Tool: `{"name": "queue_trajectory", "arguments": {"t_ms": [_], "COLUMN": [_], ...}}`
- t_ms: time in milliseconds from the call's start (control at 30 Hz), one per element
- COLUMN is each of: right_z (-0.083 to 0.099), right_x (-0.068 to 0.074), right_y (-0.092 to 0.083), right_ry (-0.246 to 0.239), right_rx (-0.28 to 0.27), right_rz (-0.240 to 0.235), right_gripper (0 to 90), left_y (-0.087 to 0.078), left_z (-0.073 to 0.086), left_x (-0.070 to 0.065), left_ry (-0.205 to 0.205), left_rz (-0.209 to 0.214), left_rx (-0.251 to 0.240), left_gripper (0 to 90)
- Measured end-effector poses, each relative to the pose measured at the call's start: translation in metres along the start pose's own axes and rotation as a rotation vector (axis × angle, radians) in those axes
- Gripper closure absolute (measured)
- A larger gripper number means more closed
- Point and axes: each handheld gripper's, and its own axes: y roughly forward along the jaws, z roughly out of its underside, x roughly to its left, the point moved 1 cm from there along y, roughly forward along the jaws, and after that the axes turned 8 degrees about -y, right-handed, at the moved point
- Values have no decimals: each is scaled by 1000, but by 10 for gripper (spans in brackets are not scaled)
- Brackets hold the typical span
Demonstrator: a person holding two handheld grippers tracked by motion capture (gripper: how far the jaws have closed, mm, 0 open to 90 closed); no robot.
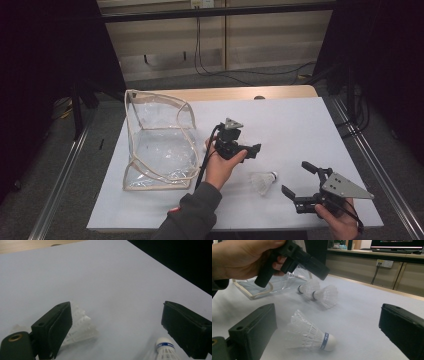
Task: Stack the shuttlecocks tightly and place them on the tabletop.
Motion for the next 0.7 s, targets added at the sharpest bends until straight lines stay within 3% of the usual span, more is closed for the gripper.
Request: {"name": "queue_trajectory", "arguments": {"t_ms": [233,700], "right_z": [0,0], "right_x": [0,0], "right_y": [1,1], "right_ry": [1,5], "right_rx": [0,3], "right_rz": [3,2], "right_gripper": [8,8], "left_y": [-7,-25], "left_z": [22,52], "left_x": [-7,-11], "left_ry": [28,56], "left_rz": [39,59], "left_rx": [11,1], "left_gripper": [70,66]}}
